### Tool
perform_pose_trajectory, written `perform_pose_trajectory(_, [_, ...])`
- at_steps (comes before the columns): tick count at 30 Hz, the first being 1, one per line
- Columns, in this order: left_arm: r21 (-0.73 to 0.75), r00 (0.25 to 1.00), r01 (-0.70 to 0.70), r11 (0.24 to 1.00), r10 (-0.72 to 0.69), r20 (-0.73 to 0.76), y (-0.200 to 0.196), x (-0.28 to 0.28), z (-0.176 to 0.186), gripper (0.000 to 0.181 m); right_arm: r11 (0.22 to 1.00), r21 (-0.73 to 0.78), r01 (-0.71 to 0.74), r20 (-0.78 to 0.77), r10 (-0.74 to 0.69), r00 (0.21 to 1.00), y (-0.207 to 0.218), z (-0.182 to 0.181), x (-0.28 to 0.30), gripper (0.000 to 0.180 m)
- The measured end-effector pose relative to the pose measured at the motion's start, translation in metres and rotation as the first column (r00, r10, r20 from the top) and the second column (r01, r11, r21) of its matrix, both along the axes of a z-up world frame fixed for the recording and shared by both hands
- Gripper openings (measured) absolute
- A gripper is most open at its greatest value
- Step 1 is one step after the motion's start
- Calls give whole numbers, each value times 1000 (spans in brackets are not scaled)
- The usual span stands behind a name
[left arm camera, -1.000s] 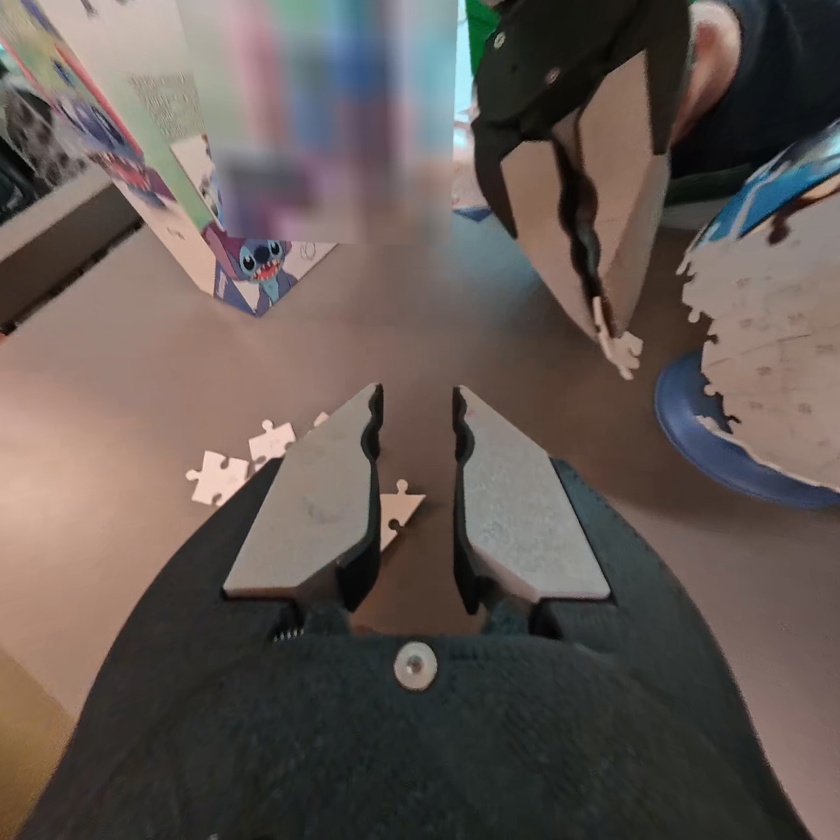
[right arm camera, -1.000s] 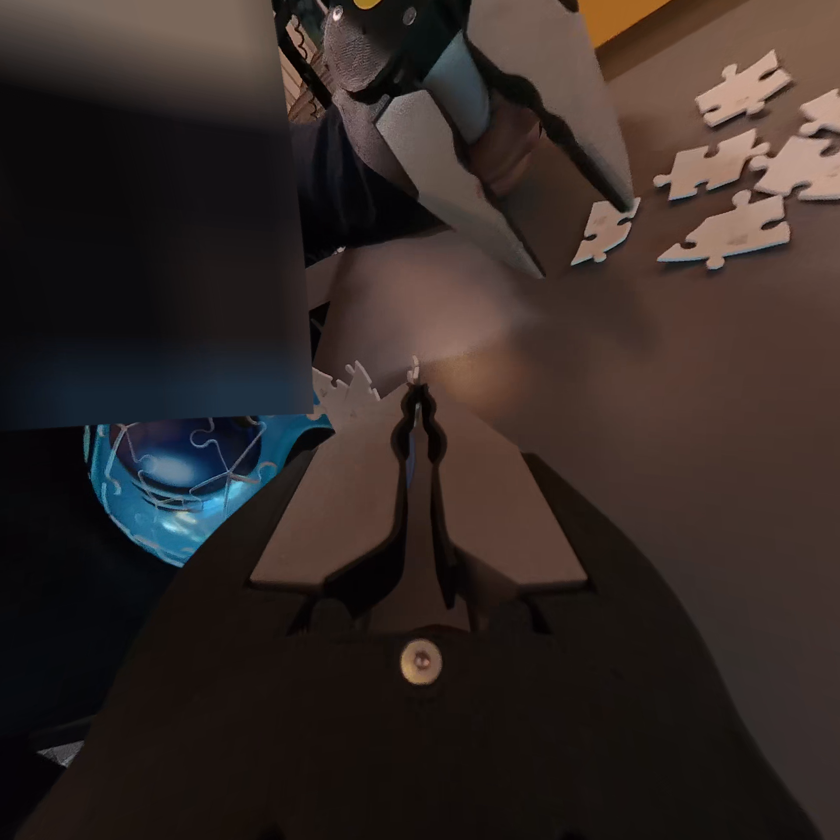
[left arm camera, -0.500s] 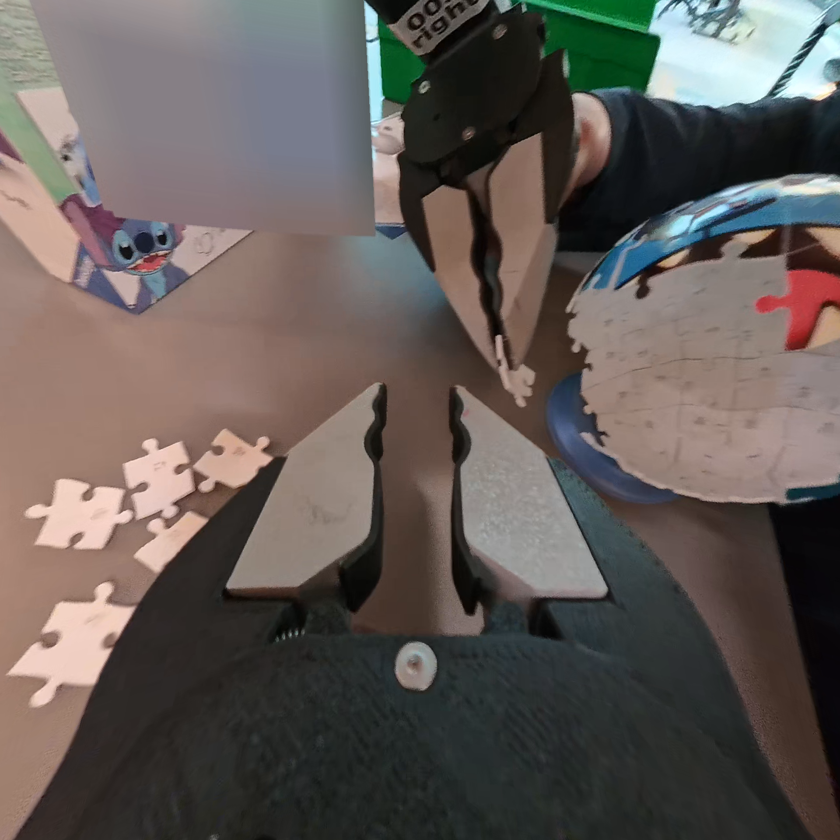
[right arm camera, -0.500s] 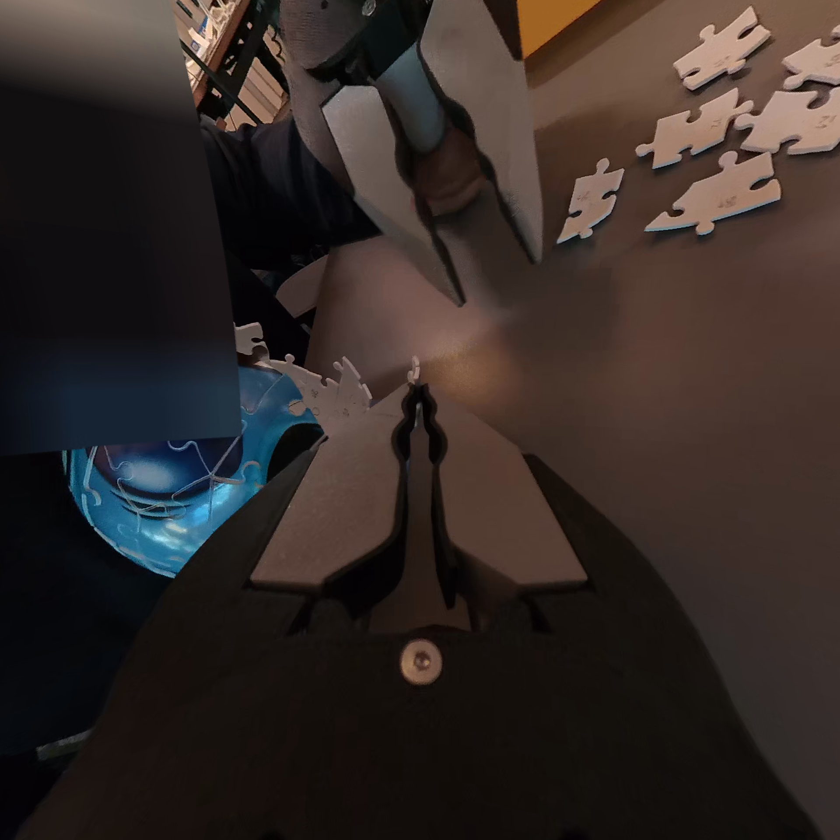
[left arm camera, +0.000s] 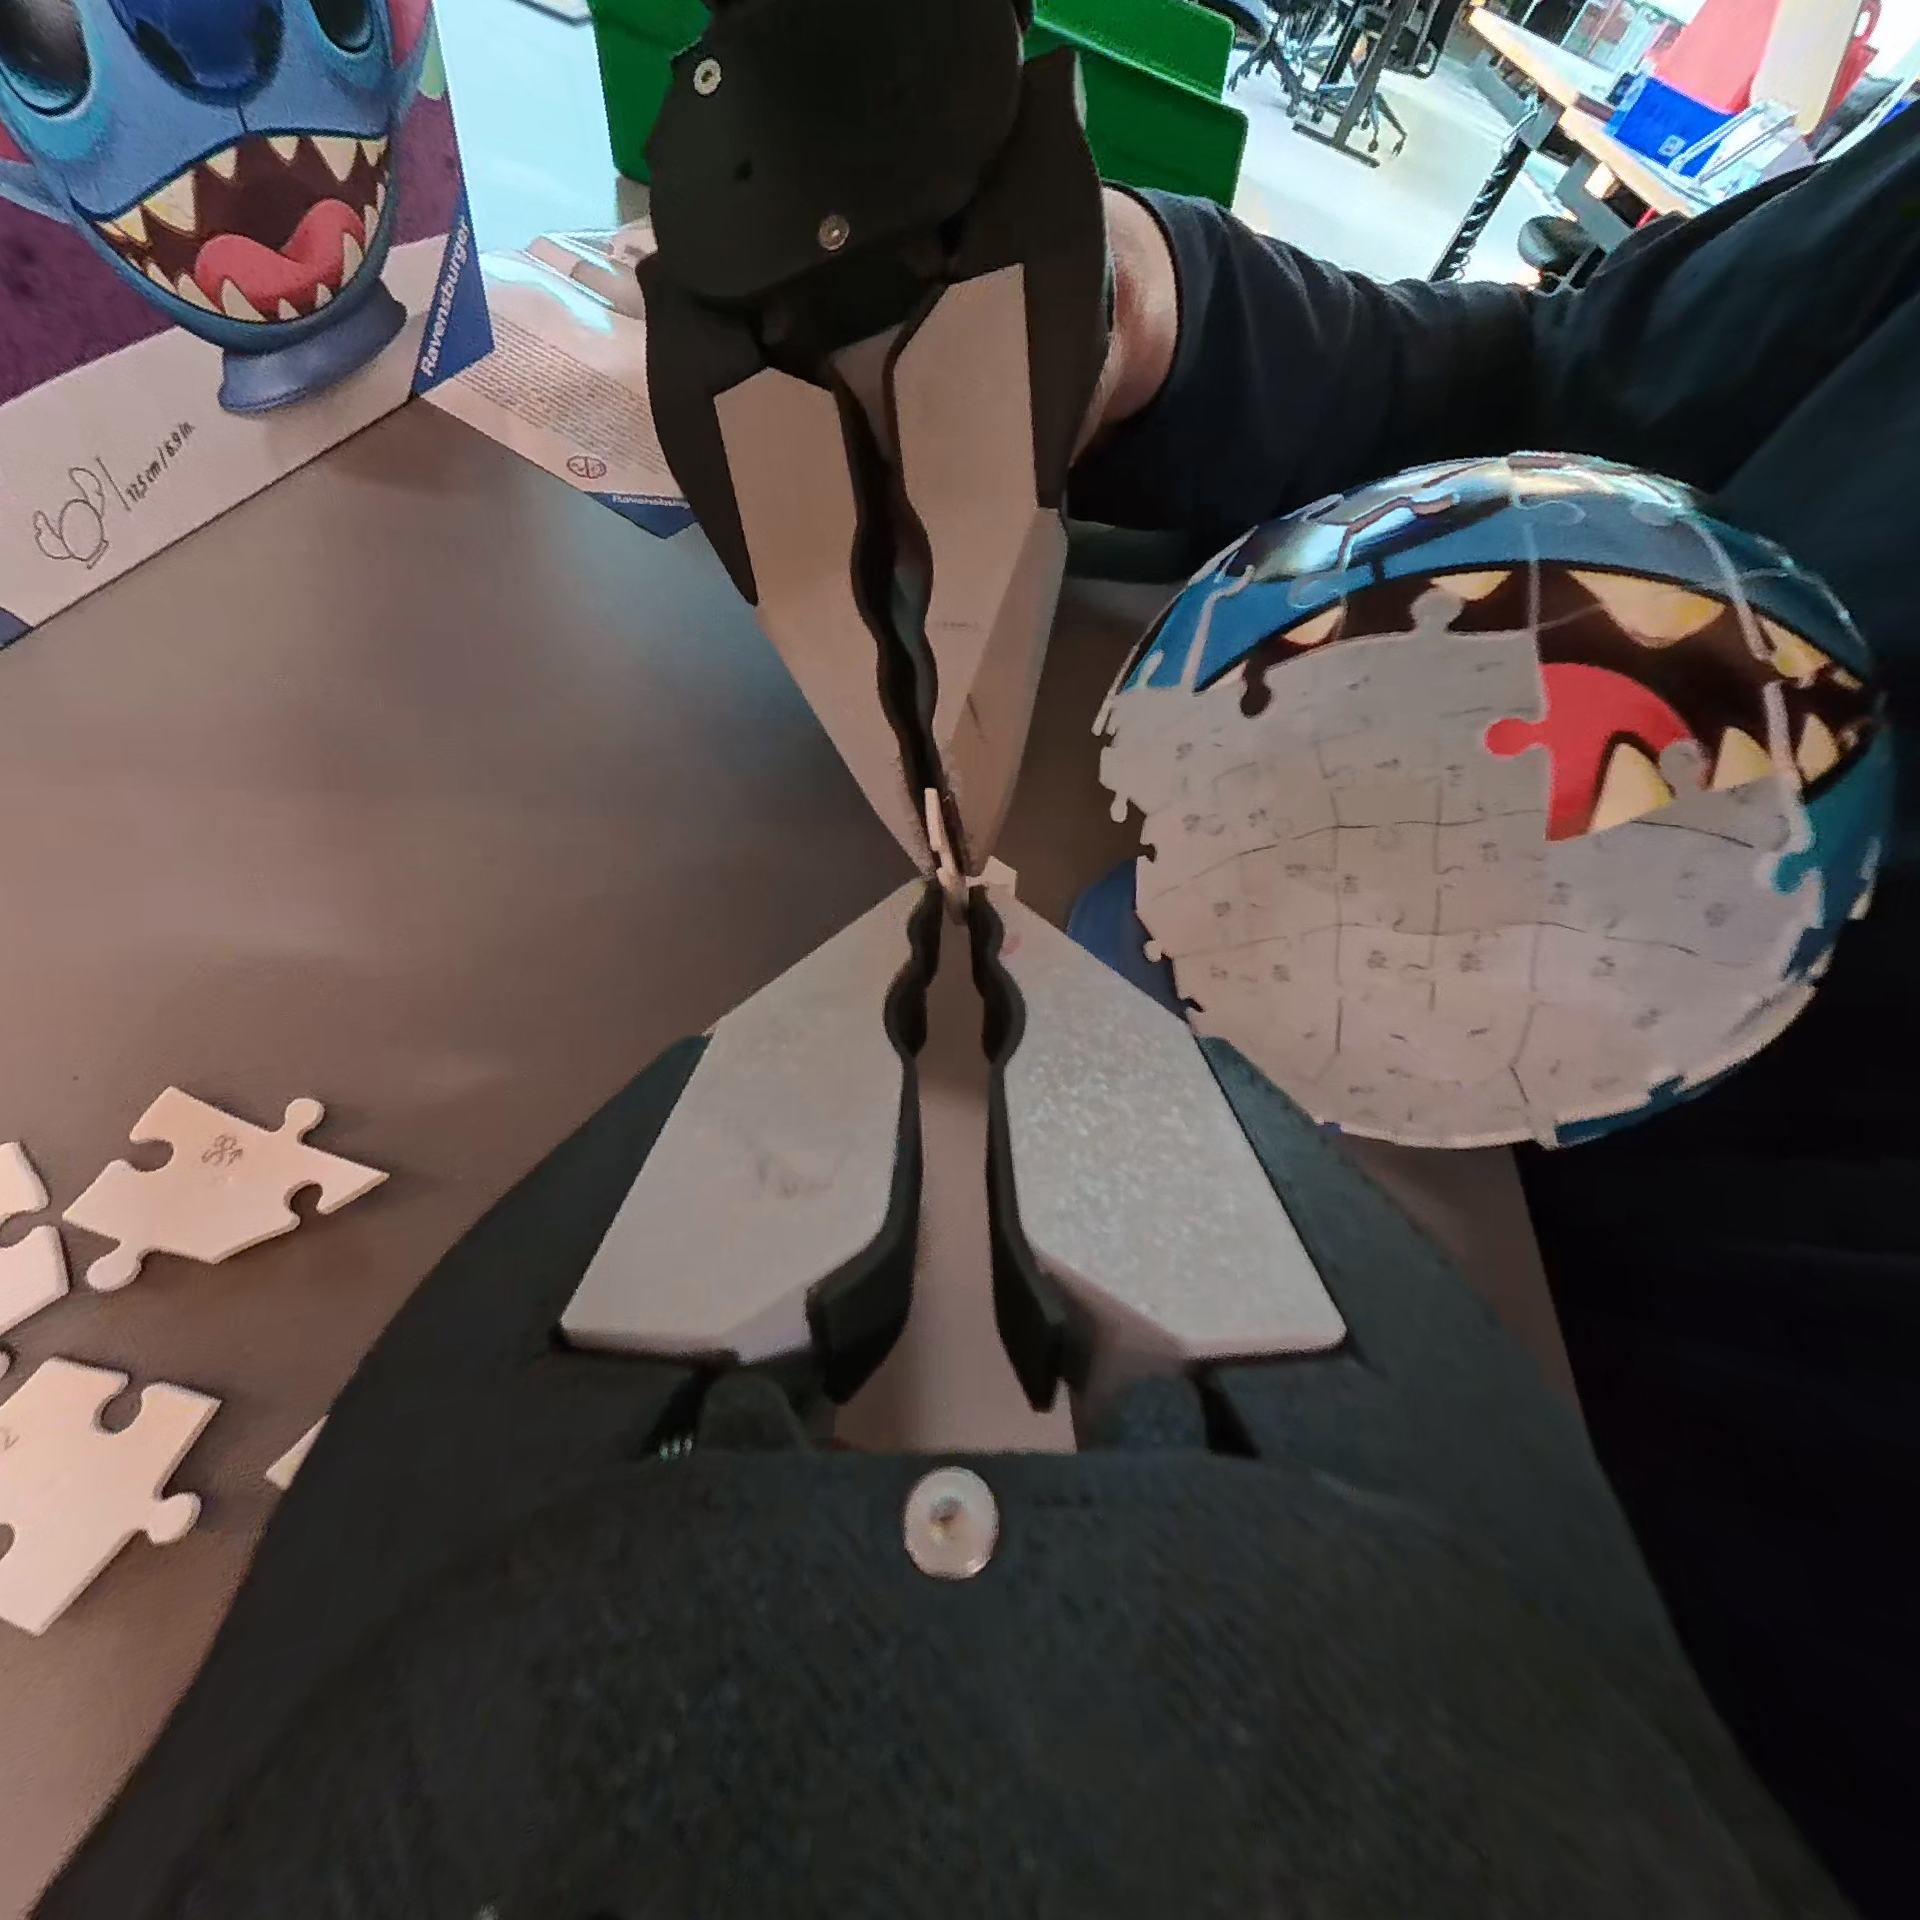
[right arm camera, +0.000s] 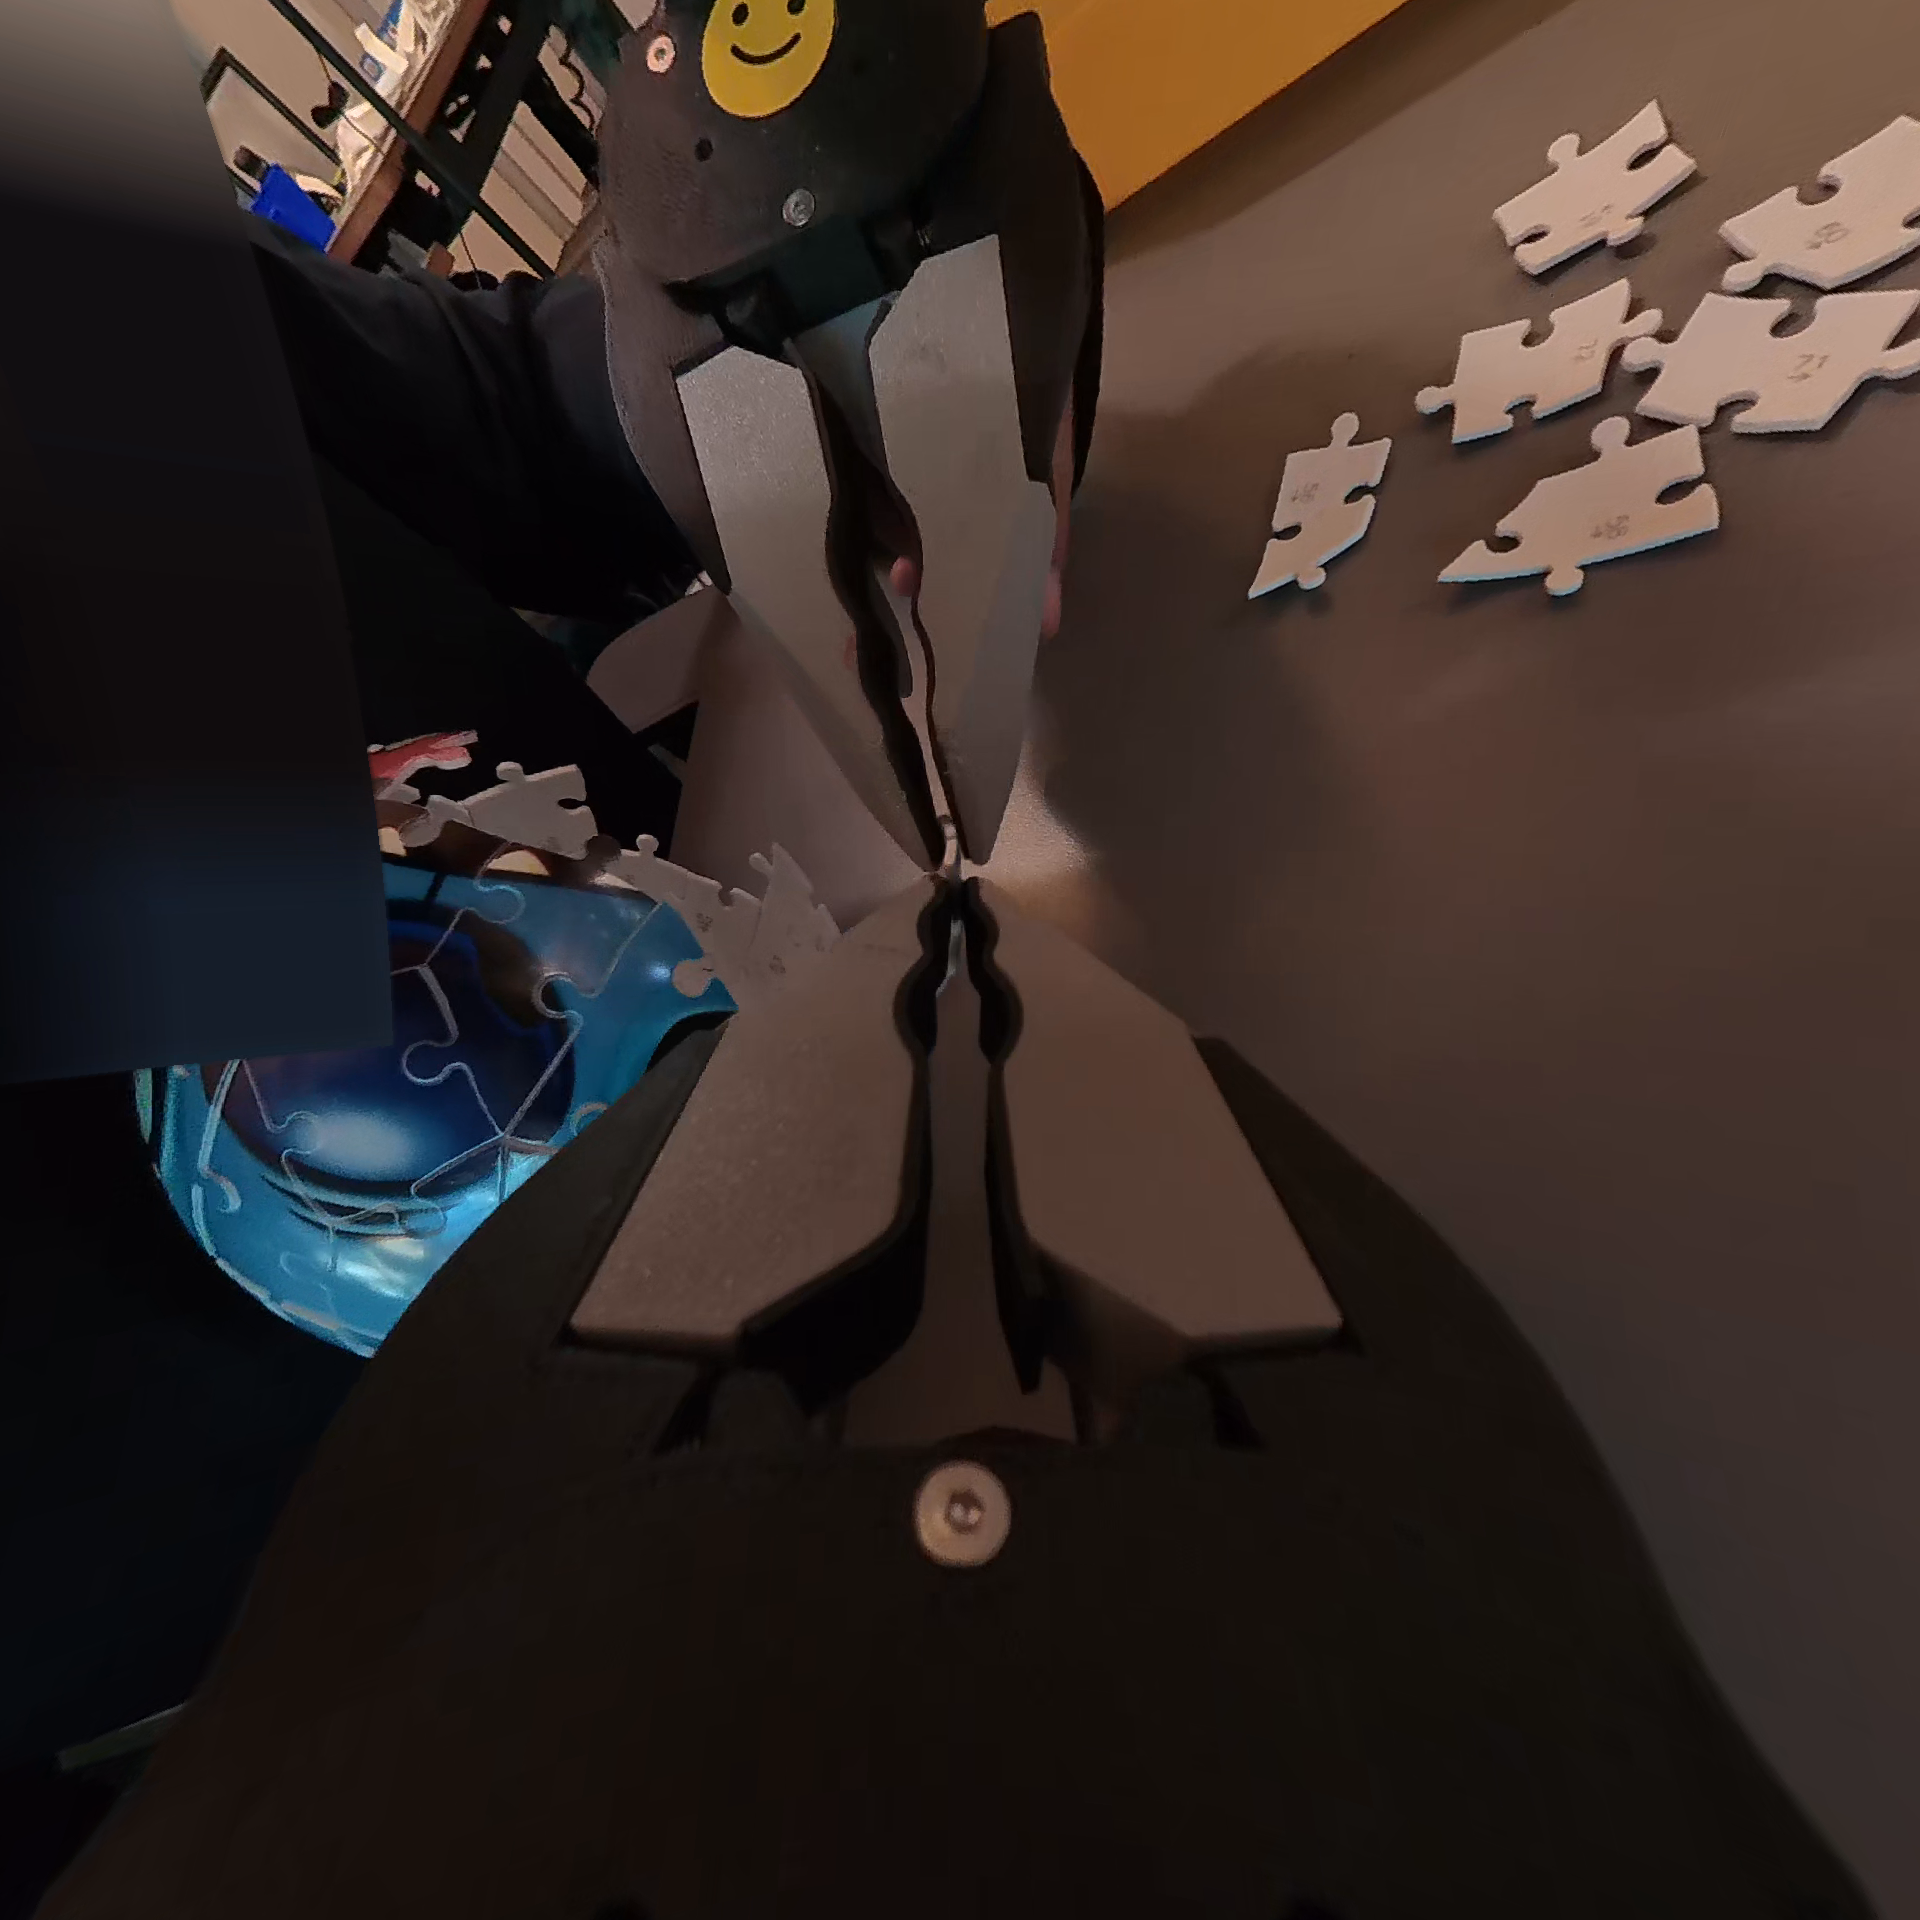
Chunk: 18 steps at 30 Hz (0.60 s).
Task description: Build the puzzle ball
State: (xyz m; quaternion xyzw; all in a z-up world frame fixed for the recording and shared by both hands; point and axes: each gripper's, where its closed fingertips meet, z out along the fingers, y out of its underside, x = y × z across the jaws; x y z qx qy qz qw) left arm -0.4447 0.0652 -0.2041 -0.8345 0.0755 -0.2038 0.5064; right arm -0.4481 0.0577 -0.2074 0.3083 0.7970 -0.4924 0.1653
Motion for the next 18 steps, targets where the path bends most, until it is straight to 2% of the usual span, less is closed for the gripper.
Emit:
perform_pose_trajectory(7, [-32,994,-9,999,13,110,-1,-3,0,1,1000,-16,21,2,-21,1000,-1,2,-3,0])
perform_pose_trajectory(10, [-19,994,-5,1000,7,110,-2,-3,2,0,999,-46,17,10,-16,1000,-3,6,-2,2])
perform_pose_trajectory(13, [51,997,-31,998,28,70,0,-7,11,0,995,-91,26,14,-25,1000,1,14,-4,4])
perform_pose_trajectory(18, [103,991,-94,990,83,103,3,-19,20,0,991,-115,72,-4,-73,997,11,21,-11,3])
